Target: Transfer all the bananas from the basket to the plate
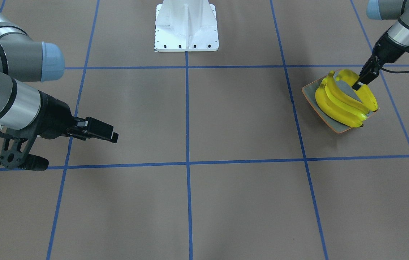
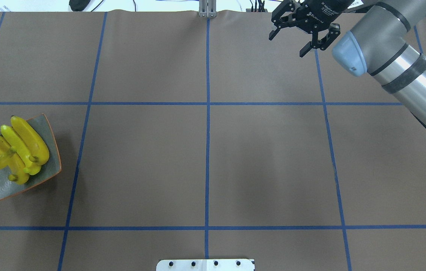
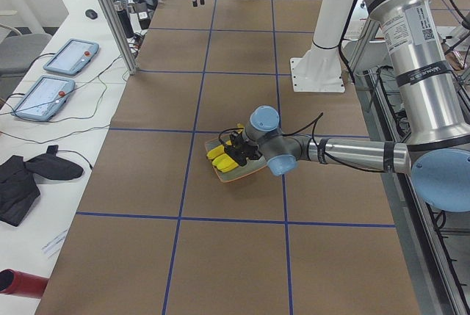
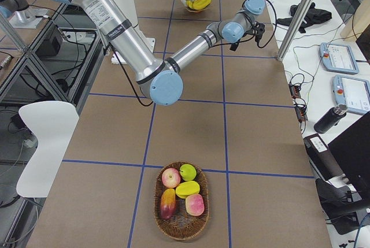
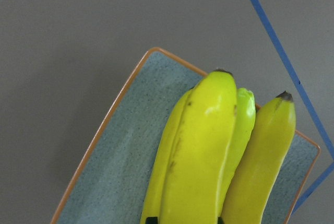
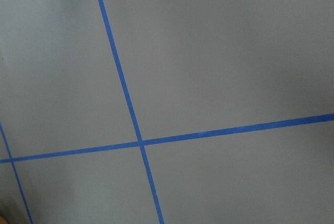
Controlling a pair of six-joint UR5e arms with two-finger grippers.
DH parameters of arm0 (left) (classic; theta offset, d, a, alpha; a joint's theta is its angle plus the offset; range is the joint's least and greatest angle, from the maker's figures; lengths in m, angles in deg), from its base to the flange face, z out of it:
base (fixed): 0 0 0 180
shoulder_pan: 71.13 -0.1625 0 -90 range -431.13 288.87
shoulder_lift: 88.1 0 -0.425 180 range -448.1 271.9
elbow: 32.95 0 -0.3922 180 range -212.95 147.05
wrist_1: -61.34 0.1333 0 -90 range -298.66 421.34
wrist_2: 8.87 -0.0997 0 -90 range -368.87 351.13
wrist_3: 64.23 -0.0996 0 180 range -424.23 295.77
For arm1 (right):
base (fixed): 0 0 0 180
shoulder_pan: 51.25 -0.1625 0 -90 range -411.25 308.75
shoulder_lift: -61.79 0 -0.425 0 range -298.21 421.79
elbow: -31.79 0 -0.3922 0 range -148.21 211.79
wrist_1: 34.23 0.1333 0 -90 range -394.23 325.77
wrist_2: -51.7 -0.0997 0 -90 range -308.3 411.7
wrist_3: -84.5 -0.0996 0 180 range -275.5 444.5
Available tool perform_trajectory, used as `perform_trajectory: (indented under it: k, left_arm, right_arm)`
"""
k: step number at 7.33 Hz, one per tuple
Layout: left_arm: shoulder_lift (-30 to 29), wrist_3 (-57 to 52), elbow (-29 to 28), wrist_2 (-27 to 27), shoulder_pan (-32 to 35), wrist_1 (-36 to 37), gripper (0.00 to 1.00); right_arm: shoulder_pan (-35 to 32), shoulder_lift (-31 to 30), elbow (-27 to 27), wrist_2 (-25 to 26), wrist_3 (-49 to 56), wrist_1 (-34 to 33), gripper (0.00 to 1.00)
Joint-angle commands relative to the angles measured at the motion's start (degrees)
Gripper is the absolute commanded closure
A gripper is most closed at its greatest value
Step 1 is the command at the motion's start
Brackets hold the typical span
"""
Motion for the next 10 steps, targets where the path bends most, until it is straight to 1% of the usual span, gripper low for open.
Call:
perform_trajectory:
  k: [1, 2, 3, 4, 9, 10]
  left_arm:
    - [0.05, 0.0, -0.04, 0.0, -0.01, 0.13, 0.61]
    - [0.05, 0.0, -0.04, 0.0, -0.01, 0.13, 0.49]
    - [0.05, 0.0, -0.12, -0.09, -0.01, 0.13, 0.49]
    - [-0.03, 0.0, -0.13, -0.09, -0.01, 0.13, 0.45]
    - [-0.82, 0.0, 0.14, 0.35, -0.01, 0.22, 0.44]
    - [-2.31, -0.08, 0.4, 0.35, -0.01, 0.31, 0.0]
  right_arm:
    - [0.02, -0.01, 0.0, 0.0, 0.0, -0.02, 0.0]
    - [0.02, -0.01, 0.0, 0.0, 0.0, -0.02, 0.0]
    - [0.02, -0.01, 0.0, 0.0, 0.0, -0.02, 0.0]
    - [0.02, -0.01, 0.0, 0.0, 0.0, -0.02, 0.0]
    - [0.02, -0.18, 0.0, -0.09, 0.0, -0.02, 0.0]
    - [-0.07, -0.36, 0.0, -0.09, 0.0, -0.02, 0.0]
